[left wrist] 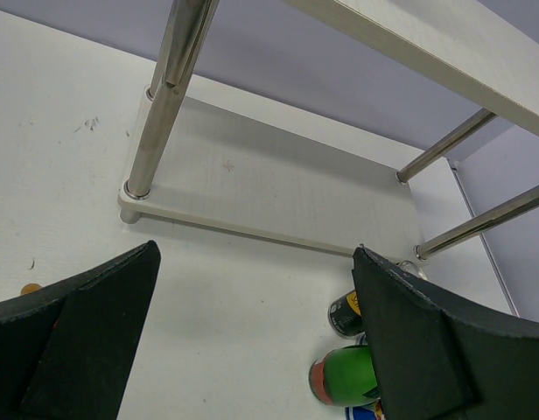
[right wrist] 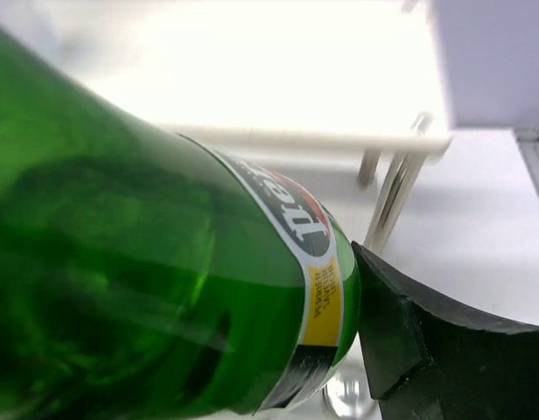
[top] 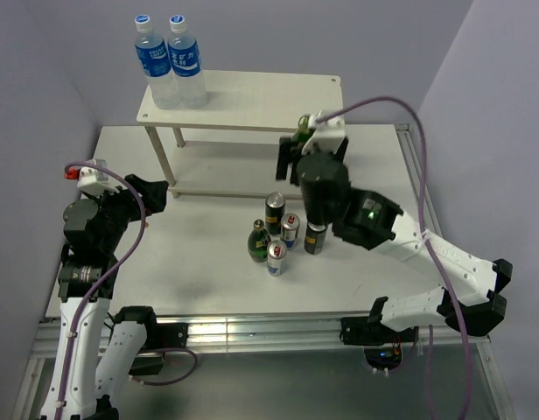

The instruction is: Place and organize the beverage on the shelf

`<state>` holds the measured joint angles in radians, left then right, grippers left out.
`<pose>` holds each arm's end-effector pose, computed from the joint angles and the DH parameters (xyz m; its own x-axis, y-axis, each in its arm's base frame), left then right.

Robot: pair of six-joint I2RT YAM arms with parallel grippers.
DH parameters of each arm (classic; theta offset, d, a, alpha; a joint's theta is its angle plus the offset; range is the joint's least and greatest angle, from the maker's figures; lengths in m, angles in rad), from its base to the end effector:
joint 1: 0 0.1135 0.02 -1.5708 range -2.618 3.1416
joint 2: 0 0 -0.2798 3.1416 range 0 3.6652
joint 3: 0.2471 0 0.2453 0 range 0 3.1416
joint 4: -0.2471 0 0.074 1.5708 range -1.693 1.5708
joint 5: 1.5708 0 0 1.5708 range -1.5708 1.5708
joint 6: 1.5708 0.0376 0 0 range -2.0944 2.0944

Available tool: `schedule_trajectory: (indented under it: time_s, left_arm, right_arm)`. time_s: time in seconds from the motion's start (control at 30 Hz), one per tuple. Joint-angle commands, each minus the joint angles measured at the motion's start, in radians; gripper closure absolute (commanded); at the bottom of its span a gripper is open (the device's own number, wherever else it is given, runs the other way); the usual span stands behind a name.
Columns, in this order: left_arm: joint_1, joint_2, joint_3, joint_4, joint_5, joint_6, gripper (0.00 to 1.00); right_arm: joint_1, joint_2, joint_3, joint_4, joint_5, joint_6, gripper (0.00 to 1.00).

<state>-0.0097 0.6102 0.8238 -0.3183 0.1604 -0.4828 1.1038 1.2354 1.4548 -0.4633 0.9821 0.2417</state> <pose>0.1209 -0.0072 0.3713 -0.1707 -0.4567 -0.8731 0.1006 0.8734 -0.4765 0.1356 0.1994 0.4651 -0.1373 0.0230 -0.9903 -0.1026 0.9940 0.0373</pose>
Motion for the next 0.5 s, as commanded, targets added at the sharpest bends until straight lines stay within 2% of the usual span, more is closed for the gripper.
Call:
schedule_trajectory:
  time_s: [0.0,0.23,0.47]
  left_arm:
    - [0.007,-0.007,-0.002,0.041,0.014,0.021,0.01]
    - [0.007,-0.01,-0.002,0.041,0.014,0.023,0.01]
    - [0.007,-0.012,0.0,0.041,0.019,0.023,0.01]
  right_arm:
    - [-0.125,0.037,0.22,0.167,-0.135,-0.094,1.0]
    - [-0.298,0.255,0.58,0.049,-0.244,-0.059,1.0]
    - [-0.444,0.424,0.742,-0.003,-0.332,-0.027,1.0]
